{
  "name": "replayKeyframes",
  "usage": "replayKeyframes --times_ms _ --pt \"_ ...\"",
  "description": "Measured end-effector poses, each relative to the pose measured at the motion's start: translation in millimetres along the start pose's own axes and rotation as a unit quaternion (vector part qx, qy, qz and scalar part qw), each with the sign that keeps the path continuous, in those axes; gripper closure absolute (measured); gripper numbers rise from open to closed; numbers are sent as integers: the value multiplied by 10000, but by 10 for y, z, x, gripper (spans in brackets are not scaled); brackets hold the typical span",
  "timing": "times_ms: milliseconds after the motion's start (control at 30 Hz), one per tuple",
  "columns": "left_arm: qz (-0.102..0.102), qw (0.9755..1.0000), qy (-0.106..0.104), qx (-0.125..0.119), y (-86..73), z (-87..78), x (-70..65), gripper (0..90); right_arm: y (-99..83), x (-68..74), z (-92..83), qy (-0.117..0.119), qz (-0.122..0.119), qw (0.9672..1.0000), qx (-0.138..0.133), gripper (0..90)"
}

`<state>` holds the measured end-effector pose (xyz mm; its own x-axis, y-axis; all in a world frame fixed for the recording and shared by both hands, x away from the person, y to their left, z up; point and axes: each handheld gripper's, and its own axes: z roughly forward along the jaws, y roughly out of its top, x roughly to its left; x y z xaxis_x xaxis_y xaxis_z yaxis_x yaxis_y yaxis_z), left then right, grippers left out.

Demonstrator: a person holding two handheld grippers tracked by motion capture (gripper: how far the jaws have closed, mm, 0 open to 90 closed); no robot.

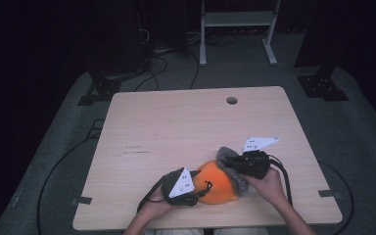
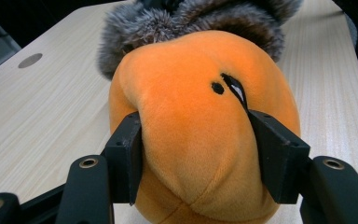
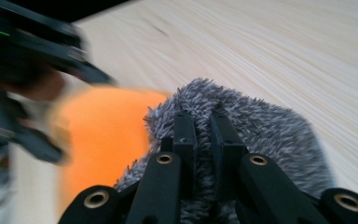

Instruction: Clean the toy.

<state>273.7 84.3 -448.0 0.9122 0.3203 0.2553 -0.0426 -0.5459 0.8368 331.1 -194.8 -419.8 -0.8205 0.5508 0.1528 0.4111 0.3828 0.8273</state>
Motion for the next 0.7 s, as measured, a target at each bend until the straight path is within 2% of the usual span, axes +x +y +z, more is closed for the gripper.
replayKeyframes --times_ms 33,100,133,167,200,233,300,333,433,467,500,533,567,600,667,700 --pt "-12 10000 -29 -3 -9 -3 11 403 -91 -88 -84 -84 199 9998 -5 816" --pt "-66 10000 -44 -12 -19 -4 20 404 -121 -101 -130 -98 224 9997 13 816" --pt "-221 9997 -44 -23 -34 -1 44 404 -160 -58 -216 -29 190 9997 -123 816" --pt "-221 9997 -44 -23 -34 -1 44 403 -160 -58 -216 -29 190 9997 -123 816" --pt "-318 9995 -52 -26 -45 -2 61 403 -175 51 -252 220 -18 9994 -268 815" --pt "-318 9995 -52 -26 -45 -2 61 403 -175 51 -252 220 -18 9994 -268 815" --pt "-401 9992 -44 -21 -59 -6 77 403 -201 151 -239 216 -311 9990 -231 811" --pt "-482 9988 -41 -28 -68 -6 88 403 -233 157 -232 158 -382 9989 -213 812" --pt "-814 9966 -75 -38 -96 6 170 402 -375 67 -210 24 -50 10000 -53 814" --pt "-1053 9944 -51 -48 -114 20 221 402 -427 67 -230 -74 33 9999 66 814" --pt "-1053 9944 -51 -48 -114 20 221 402 -427 67 -230 -74 33 9999 66 814" --pt "-1276 9918 -29 -75 -126 35 259 401 -424 134 -292 1 -24 10000 -82 814" --pt "-1276 9918 -29 -75 -126 35 259 401 -424 134 -292 1 -24 10000 -82 814" --pt "-1354 9907 -21 -100 -127 47 267 401 -402 195 -315 81 -102 9997 -192 814" --pt "-1429 9897 62 -101 -114 80 277 401 -341 338 -294 185 -409 9986 -268 813" --pt "-1451 9893 102 -89 -104 92 280 400 -314 394 -257 136 -573 9980 -226 813"
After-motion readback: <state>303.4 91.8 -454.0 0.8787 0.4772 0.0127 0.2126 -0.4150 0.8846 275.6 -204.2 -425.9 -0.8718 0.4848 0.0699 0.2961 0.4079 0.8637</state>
